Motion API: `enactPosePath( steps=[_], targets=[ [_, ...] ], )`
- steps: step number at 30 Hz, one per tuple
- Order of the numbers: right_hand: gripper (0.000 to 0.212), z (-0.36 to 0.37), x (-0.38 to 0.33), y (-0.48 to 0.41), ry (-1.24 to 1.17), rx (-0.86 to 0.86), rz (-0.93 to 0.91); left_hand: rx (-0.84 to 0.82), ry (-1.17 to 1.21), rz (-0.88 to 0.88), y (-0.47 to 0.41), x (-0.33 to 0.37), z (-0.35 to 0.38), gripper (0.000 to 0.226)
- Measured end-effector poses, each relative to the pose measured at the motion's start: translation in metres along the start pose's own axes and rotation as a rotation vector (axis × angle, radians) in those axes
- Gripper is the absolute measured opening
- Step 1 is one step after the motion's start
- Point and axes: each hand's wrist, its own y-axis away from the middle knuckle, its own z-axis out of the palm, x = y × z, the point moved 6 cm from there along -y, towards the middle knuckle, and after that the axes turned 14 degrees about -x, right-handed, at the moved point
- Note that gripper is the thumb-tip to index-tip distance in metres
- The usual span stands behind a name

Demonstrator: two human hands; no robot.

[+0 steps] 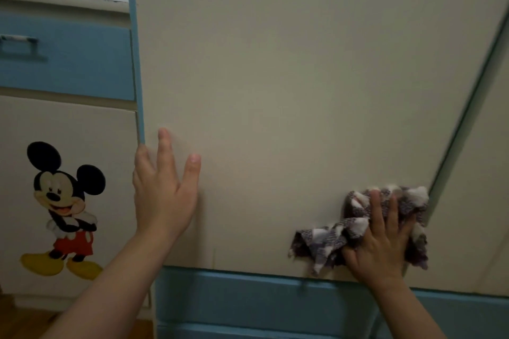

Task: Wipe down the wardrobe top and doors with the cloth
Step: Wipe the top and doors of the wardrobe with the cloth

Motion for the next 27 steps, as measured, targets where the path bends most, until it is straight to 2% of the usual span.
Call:
enactPosePath(
  steps=[2,5,13,19,25,27],
  targets=[
    [0.068,0.005,0.021,0.011,-0.067,-0.045,0.072,0.014,0.010,-0.007,0.000,0.000,0.000,0.076],
    [0.068,0.015,0.031,0.026,-0.145,-0.128,0.082,0.042,0.027,-0.002,-0.001,0.002,0.001,0.076],
    [0.065,0.059,0.014,0.096,-0.179,-0.311,0.096,0.063,-0.036,-0.016,0.000,0.000,0.004,0.077],
    [0.059,0.058,0.011,0.102,-0.170,-0.222,0.113,0.059,-0.073,0.016,-0.001,-0.003,0.002,0.076],
    [0.054,0.057,0.003,0.084,-0.088,-0.198,-0.017,0.091,-0.105,0.020,-0.001,-0.004,0.004,0.075],
    [0.061,0.056,-0.003,0.081,-0.054,-0.167,-0.086,0.101,-0.108,0.021,-0.002,-0.005,0.004,0.074]
  ],
)
